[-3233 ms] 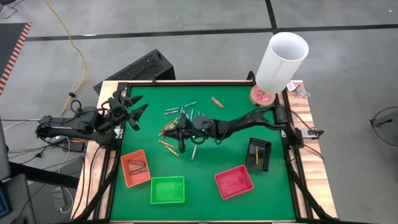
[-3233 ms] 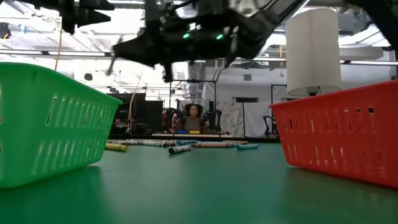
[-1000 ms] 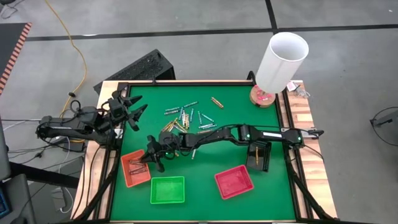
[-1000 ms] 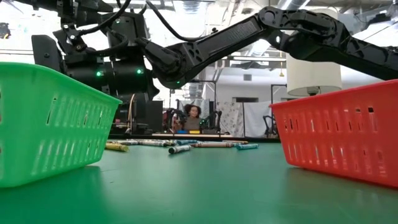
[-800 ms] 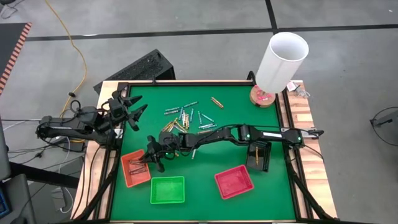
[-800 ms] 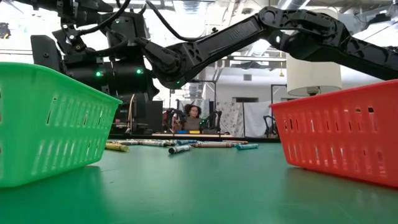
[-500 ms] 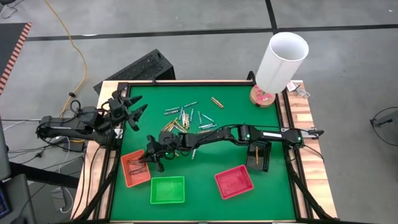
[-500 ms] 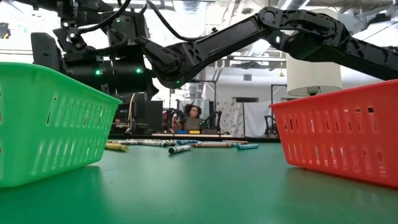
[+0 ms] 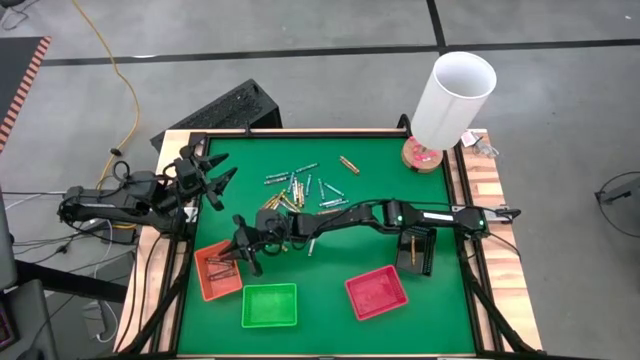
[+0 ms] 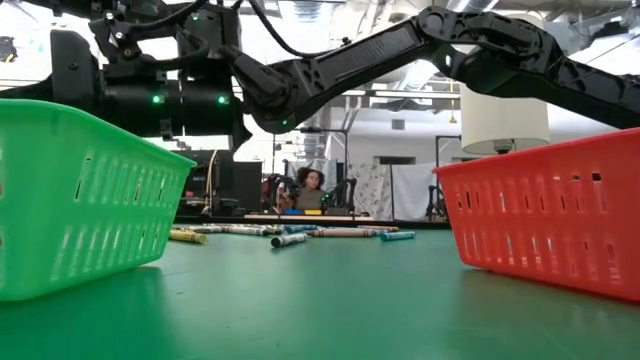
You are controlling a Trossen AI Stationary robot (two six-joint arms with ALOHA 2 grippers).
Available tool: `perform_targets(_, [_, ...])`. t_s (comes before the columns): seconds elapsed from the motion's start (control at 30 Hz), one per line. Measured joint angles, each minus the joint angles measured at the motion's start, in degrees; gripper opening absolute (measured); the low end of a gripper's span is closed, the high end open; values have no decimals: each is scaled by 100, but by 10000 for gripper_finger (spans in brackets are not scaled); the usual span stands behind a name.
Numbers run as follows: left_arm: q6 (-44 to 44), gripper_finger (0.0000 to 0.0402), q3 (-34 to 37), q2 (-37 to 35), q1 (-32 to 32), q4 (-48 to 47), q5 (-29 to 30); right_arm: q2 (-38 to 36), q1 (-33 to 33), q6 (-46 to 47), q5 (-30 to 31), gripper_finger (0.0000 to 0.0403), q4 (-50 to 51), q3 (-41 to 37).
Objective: Sort crayons
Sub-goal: Adjust the orange bin on the table
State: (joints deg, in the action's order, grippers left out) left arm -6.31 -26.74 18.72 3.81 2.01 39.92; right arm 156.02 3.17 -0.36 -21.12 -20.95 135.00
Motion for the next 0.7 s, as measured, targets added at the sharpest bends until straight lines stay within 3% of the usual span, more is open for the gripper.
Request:
perform_targets(0.33, [-200,212,0,-2,0,-15,173,-705,-161,-749,97,66,1505,0])
perform_targets(0.47, [-226,212,0,-2,0,-65,283,-779,-175,-722,627,66,2103,2])
perform_targets(0.7, [-157,212,0,-2,0,-177,282,-777,-190,-549,2232,66,2652,-132])
